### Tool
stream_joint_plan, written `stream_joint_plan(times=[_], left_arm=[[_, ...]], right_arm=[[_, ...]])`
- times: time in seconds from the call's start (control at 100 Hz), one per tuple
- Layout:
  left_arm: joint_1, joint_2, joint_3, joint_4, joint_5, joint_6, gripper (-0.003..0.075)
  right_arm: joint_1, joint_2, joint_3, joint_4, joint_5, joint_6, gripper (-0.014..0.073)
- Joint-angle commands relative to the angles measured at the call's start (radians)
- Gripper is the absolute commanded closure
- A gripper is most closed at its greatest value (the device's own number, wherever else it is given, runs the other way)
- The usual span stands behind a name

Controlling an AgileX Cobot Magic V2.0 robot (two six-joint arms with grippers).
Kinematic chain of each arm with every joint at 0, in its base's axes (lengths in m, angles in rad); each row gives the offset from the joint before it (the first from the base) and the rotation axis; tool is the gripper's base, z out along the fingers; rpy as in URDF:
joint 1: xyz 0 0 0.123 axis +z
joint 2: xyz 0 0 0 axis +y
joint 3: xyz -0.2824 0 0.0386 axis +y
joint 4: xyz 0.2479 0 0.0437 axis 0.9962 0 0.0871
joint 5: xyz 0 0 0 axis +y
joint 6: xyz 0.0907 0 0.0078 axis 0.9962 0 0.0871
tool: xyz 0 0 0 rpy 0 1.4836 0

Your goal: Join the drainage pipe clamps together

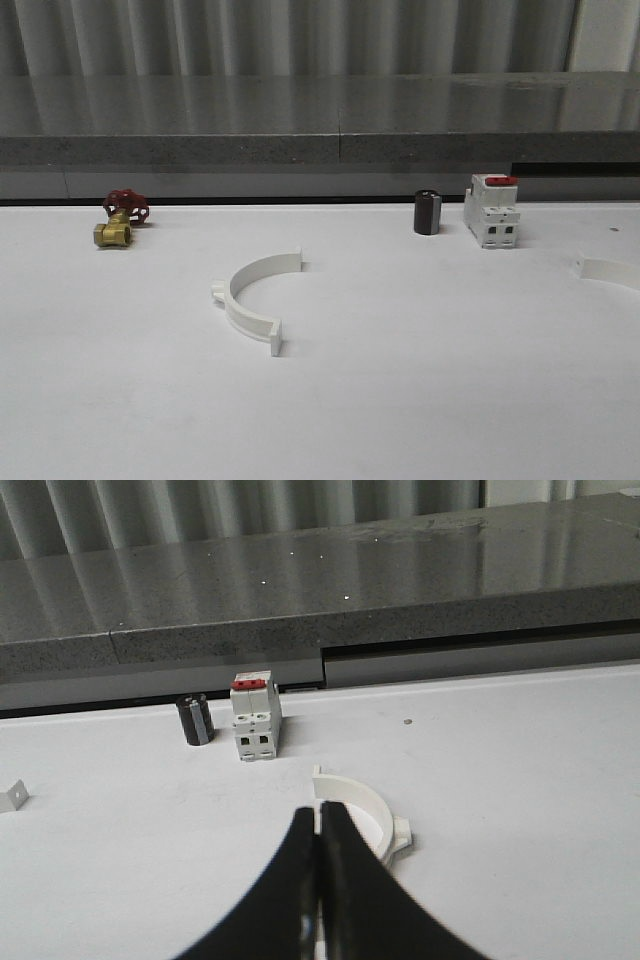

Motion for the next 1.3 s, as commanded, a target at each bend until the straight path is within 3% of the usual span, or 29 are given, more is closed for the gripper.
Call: stream_joint_plan(times=[0.0,0.21,0.52,0.71,0.8,0.92,0.93,1.03,1.29], left_arm=[[0.002,0.011,-0.025,-0.004,-0.063,0.001,0.0740],[0.002,0.011,-0.025,-0.007,-0.061,0.001,0.0740],[0.002,0.011,-0.025,-0.007,-0.061,0.001,0.0740],[0.002,0.011,-0.025,-0.007,-0.061,0.001,0.0740],[0.002,0.011,-0.025,-0.007,-0.061,0.001,0.0740],[0.002,0.011,-0.025,-0.007,-0.061,0.001,0.0740],[0.002,0.011,-0.025,-0.007,-0.061,0.001,0.0740],[0.002,0.011,-0.025,-0.007,-0.061,0.001,0.0740],[0.002,0.011,-0.025,-0.007,-0.061,0.001,0.0740]], right_arm=[[0.001,-0.020,-0.048,-0.011,-0.083,-0.006,0.0711],[0.001,0.085,-0.239,-0.010,0.075,-0.006,0.0711],[0.001,0.542,-0.692,0.000,0.581,-0.005,0.0711],[0.001,0.744,-0.803,0.001,0.634,-0.006,0.0694],[0.001,0.801,-0.807,0.004,0.630,-0.006,0.0570],[0.001,0.855,-0.807,0.011,0.618,-0.006,0.0258],[0.001,0.861,-0.807,0.012,0.617,-0.006,0.0202],[0.001,0.895,-0.807,0.022,0.598,-0.006,0.0020],[-0.023,1.099,-0.942,0.040,0.650,-0.023,-0.0001]])
